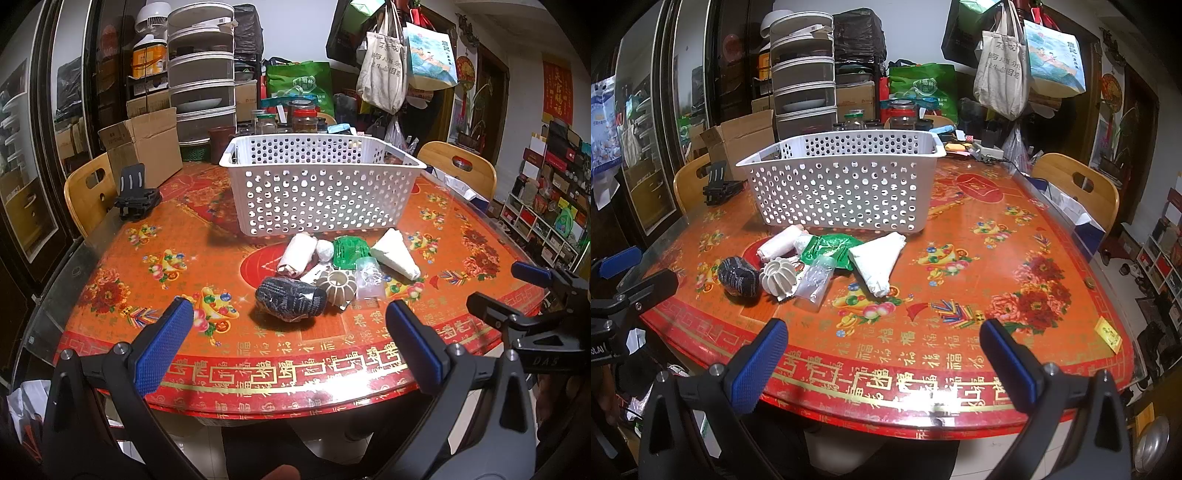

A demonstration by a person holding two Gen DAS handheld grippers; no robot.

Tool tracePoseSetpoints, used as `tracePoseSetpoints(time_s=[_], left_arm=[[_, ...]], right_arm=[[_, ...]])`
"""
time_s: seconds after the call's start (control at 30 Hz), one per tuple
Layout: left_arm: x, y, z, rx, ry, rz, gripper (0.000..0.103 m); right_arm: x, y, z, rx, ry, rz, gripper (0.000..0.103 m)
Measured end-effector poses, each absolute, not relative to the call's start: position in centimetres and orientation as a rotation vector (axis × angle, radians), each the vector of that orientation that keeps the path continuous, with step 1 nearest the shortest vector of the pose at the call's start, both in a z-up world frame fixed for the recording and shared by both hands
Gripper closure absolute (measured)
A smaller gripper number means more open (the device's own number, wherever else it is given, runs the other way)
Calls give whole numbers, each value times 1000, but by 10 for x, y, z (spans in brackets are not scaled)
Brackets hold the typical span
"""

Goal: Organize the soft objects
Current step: 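Grasp the dark knit bundle with the left gripper while the right gripper grasps the white cloth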

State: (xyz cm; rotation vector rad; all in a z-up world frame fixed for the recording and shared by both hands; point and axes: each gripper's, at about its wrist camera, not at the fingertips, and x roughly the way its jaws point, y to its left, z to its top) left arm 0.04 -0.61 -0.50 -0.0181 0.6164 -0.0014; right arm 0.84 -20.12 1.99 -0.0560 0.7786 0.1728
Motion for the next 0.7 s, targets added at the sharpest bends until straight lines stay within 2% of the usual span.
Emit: tracePoseSetpoints(time_s=[0.37,0.6,0.7], left_arm=[[15,7,-24,-58,618,18,0],[47,24,-58,-56,721,15,0],[55,25,-67,-53,719,3,0]], right_arm=[[21,-197,3,-47,791,188,0],[50,-200,-23,-39,819,205,0],[64,-202,-32,-11,839,230,6]])
